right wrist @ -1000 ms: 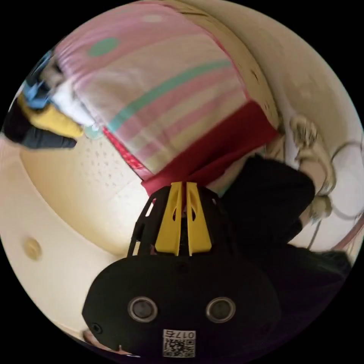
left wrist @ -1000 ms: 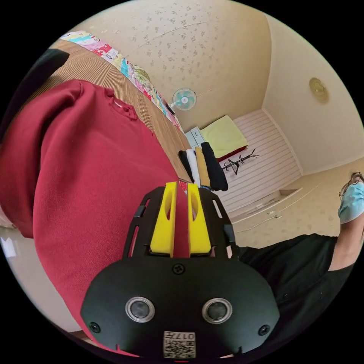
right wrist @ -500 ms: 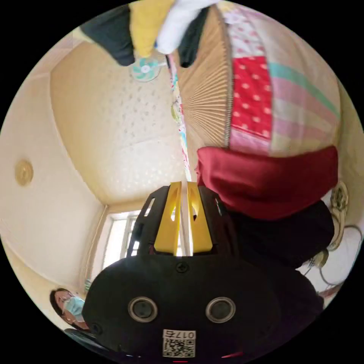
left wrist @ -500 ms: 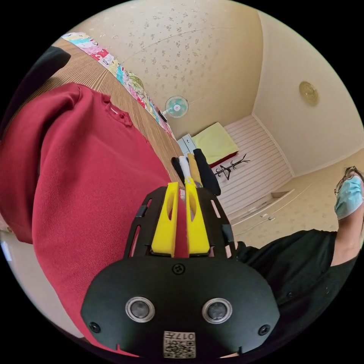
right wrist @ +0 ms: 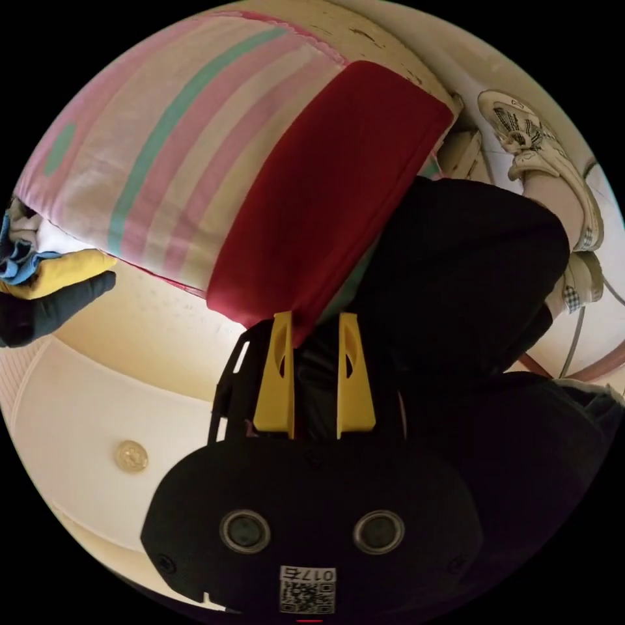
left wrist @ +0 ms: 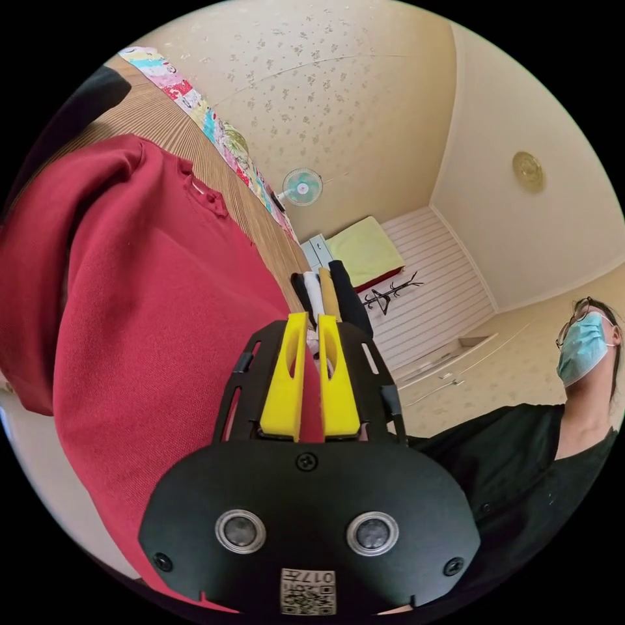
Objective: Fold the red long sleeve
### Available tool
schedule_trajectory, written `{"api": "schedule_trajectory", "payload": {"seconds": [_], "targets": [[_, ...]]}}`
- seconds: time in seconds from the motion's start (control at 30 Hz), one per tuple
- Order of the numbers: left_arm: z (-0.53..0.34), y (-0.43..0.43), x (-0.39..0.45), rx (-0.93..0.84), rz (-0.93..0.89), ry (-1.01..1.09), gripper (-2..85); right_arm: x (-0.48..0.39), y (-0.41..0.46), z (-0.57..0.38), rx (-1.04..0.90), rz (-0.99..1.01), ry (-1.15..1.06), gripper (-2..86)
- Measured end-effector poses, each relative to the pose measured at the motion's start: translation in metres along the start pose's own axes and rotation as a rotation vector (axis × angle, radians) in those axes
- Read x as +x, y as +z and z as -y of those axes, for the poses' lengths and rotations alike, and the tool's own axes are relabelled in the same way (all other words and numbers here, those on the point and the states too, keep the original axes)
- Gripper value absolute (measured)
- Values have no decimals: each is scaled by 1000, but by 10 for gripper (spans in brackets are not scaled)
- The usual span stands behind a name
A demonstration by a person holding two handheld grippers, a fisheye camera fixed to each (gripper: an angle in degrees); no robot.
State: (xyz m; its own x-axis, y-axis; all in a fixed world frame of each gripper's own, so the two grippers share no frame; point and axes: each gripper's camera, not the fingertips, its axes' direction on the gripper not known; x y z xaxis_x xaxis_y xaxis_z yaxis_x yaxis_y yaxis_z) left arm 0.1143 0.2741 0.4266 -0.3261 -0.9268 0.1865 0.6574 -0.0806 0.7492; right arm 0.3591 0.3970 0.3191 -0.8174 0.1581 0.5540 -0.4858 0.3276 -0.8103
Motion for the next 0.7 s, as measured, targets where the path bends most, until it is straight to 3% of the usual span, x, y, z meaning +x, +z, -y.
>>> {"api": "schedule_trajectory", "payload": {"seconds": [0.1,0.2,0.3,0.4,0.47,0.5,0.57,0.6,0.67,0.7], "targets": [[-6,-1,0,3,-6,-13,39,22,-16,11,120,105,-35,75],[-12,-1,4,-3,0,-9,39,23,-33,-3,257,9,-85,45],[-19,1,12,-11,7,10,39,-52,-11,-65,423,-265,-454,35],[-24,4,23,-18,31,36,40,-134,76,-171,500,-489,-1036,30],[-27,5,29,-20,43,50,40,-151,178,-280,525,-642,-1559,28],[-29,6,32,-21,48,52,40,-145,205,-302,516,-665,-1656,28],[-32,5,36,-16,54,53,39,-102,305,-350,308,-700,-1893,25],[-34,3,38,-10,56,56,39,-88,329,-353,207,-709,-1924,24],[-37,0,41,-4,55,55,39,-13,420,-336,-227,-855,-1904,20],[-38,-2,43,0,52,53,39,10,439,-326,-307,-913,-1862,19]]}}
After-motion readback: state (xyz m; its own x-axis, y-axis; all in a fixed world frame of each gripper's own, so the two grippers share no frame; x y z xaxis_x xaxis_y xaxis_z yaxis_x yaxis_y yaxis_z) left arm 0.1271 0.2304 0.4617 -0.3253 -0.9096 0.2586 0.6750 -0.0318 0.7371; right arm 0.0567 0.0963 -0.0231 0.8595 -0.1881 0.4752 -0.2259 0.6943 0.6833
